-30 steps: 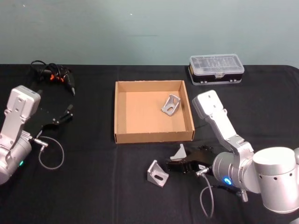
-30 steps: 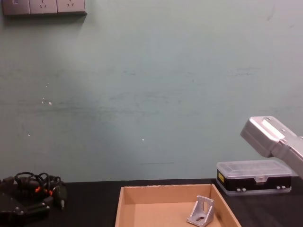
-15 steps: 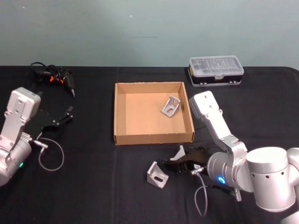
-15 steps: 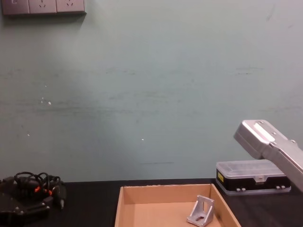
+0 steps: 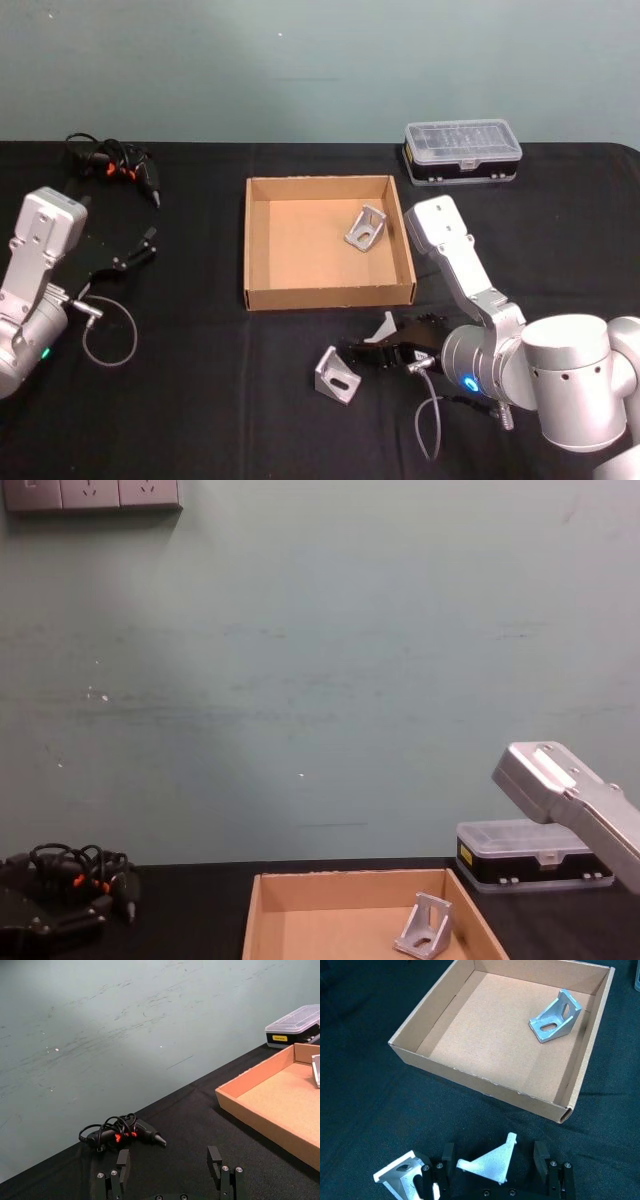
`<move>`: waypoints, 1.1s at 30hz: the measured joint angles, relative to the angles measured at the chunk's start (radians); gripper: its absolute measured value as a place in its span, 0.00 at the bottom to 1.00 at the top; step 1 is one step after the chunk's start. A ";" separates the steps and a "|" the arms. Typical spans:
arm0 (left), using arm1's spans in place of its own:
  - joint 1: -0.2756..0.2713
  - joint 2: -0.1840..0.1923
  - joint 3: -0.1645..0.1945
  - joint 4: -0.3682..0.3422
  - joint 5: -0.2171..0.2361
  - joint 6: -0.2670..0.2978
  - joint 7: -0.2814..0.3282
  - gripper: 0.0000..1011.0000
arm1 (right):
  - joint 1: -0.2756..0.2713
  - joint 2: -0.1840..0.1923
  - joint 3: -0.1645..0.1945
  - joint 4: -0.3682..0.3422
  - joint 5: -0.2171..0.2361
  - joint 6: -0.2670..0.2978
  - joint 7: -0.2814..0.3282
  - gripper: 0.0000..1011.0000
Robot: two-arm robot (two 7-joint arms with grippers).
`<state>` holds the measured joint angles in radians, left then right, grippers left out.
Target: Use one hand to pick up the angle iron from the table and place it into the box.
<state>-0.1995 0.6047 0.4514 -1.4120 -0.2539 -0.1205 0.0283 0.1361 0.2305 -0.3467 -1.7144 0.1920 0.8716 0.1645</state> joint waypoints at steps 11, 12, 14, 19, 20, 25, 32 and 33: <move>0.000 0.000 0.000 0.000 0.000 0.000 0.000 1.00 | -0.001 0.002 -0.002 -0.003 0.003 -0.001 0.001 0.89; 0.000 0.000 0.000 0.000 0.000 0.000 0.000 1.00 | -0.001 0.002 -0.002 -0.003 0.003 -0.001 0.001 0.84; 0.000 0.000 0.000 0.000 0.000 0.000 0.000 1.00 | -0.001 0.002 -0.002 -0.004 0.003 -0.001 0.001 0.80; 0.000 0.000 0.000 0.000 0.000 0.000 0.000 1.00 | -0.001 0.003 -0.002 -0.004 0.003 -0.001 0.001 0.67; 0.000 0.000 0.000 0.000 0.000 0.000 0.000 1.00 | -0.001 0.003 -0.002 -0.004 0.003 -0.001 0.001 0.63; 0.000 0.000 0.000 0.000 0.000 0.000 0.000 1.00 | -0.001 0.003 -0.003 -0.005 0.004 -0.001 0.002 0.58; 0.000 0.000 0.000 0.000 0.000 0.000 0.000 1.00 | -0.001 0.004 -0.003 -0.006 0.004 -0.001 0.002 0.58; 0.000 0.000 0.000 0.000 0.000 0.000 0.000 1.00 | -0.001 0.004 -0.003 -0.006 0.005 -0.001 0.002 0.58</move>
<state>-0.1995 0.6047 0.4514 -1.4120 -0.2539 -0.1205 0.0283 0.1349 0.2344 -0.3493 -1.7200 0.1965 0.8707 0.1663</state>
